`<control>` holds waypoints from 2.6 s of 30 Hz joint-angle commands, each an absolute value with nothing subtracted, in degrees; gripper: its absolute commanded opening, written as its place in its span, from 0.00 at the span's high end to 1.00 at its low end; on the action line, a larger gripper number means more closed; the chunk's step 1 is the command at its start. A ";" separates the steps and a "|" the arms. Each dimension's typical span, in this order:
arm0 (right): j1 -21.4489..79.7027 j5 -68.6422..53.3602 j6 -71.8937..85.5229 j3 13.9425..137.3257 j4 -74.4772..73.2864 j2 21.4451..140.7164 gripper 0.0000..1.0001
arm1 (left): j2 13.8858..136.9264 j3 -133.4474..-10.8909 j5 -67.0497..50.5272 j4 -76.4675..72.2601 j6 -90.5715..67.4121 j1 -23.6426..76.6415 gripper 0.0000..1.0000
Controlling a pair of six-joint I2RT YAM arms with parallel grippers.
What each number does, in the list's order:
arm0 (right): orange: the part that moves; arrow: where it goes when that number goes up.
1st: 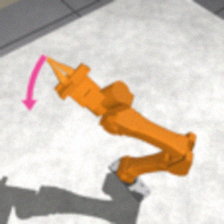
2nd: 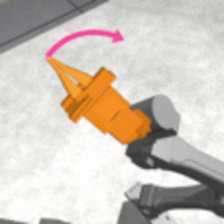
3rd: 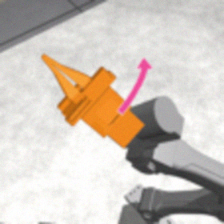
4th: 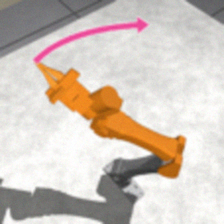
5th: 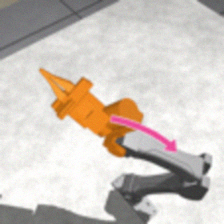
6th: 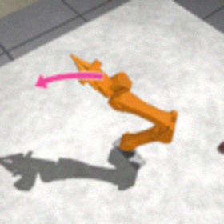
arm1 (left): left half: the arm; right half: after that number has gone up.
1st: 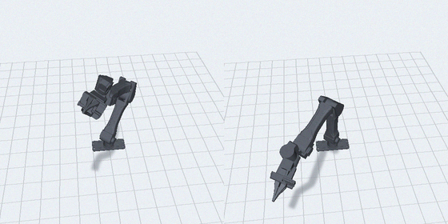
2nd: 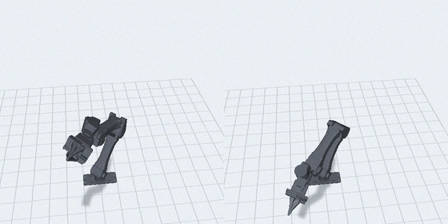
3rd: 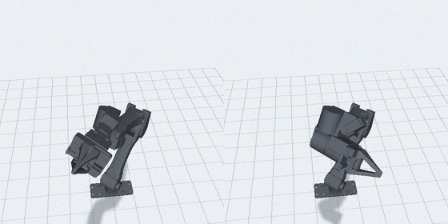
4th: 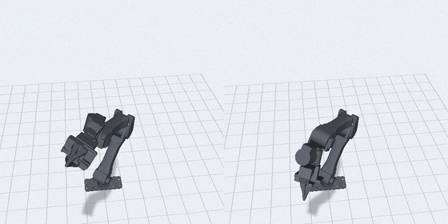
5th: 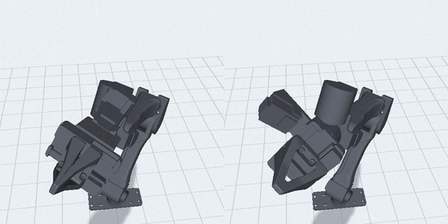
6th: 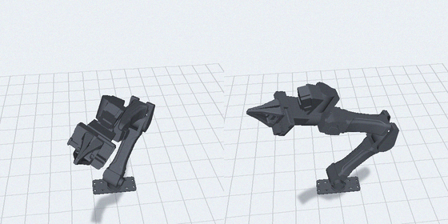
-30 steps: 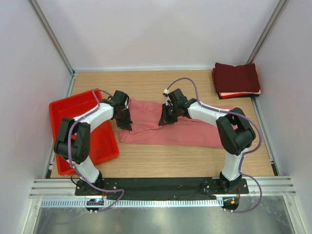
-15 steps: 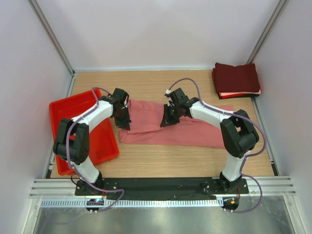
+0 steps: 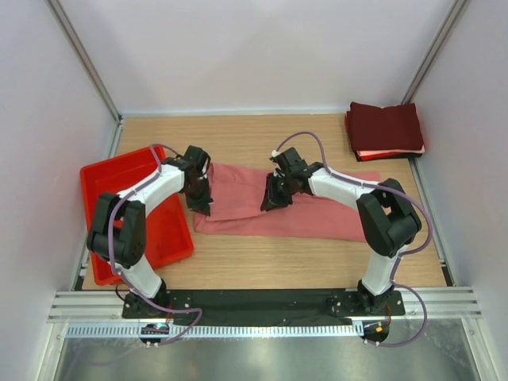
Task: Fold and stack the t-shirts
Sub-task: Fold the tshirt
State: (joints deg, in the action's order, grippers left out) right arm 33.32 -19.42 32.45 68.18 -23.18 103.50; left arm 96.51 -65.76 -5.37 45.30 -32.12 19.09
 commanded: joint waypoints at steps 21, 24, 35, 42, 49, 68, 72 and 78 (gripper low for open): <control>4.06 -1.24 28.13 63.90 -27.52 93.78 0.76 | 115.47 -95.17 -7.22 40.08 -28.39 19.78 0.65; 0.71 4.91 27.34 63.02 -26.02 94.57 0.77 | 121.28 -101.15 -5.72 42.18 -28.56 18.64 0.65; -10.19 15.38 27.24 58.18 -19.69 99.31 0.81 | 130.25 -104.15 1.32 44.39 -31.82 13.19 0.66; -12.65 15.03 27.07 59.06 -16.96 105.11 0.81 | 131.84 -105.12 1.41 44.56 -31.99 12.48 0.67; -15.82 7.41 28.74 59.15 -15.21 103.20 0.81 | 130.44 -103.90 -6.14 42.46 -32.26 11.60 0.67; -16.17 -12.22 38.41 63.19 -1.94 101.69 0.82 | 124.27 -104.50 -14.94 36.83 -28.31 11.60 0.66; -16.87 -11.87 39.02 63.54 -0.35 104.15 0.82 | 128.05 -106.61 -15.38 38.05 -27.51 11.60 0.67; -19.51 -6.78 40.69 62.49 4.48 108.19 0.84 | 132.62 -109.42 -8.53 41.66 -28.04 11.60 0.67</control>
